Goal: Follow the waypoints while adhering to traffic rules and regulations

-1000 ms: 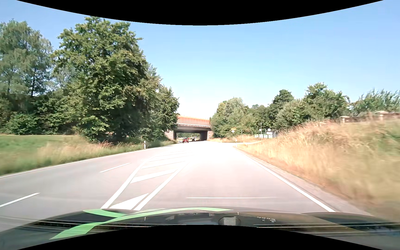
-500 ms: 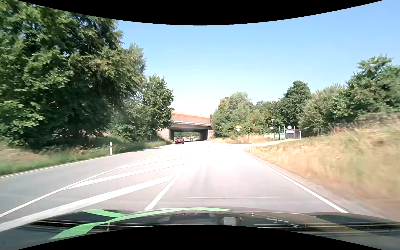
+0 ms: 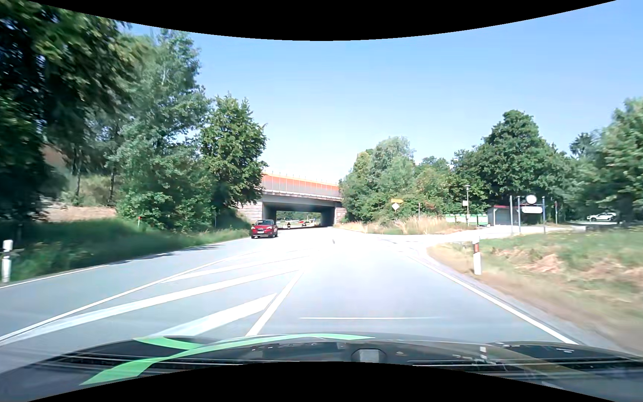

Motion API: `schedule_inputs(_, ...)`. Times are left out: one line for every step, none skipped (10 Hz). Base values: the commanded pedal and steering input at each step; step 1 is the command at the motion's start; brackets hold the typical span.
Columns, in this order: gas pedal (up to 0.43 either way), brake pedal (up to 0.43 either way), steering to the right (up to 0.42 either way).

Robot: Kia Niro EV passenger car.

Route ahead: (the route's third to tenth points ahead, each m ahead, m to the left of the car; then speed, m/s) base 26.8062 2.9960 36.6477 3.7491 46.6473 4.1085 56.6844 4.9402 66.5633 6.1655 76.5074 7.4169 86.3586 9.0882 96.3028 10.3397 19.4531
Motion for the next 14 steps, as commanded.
schedule_inputs(0.118,0.0,-0.005)
schedule_inputs(0.118,0.0,-0.006)
schedule_inputs(0.13,0.0,-0.006)
schedule_inputs(0.13,0.0,-0.006)
schedule_inputs(0.13,0.0,-0.007)
schedule_inputs(0.11,0.0,-0.008)
schedule_inputs(0.11,0.0,-0.008)
schedule_inputs(0.11,0.0,-0.009)
schedule_inputs(0.118,0.0,-0.008)
schedule_inputs(0.13,0.0,-0.009)
schedule_inputs(0.138,0.0,-0.011)
schedule_inputs(0.138,0.0,-0.014)
schedule_inputs(0.118,0.0,-0.014)
schedule_inputs(0.087,0.0,-0.014)
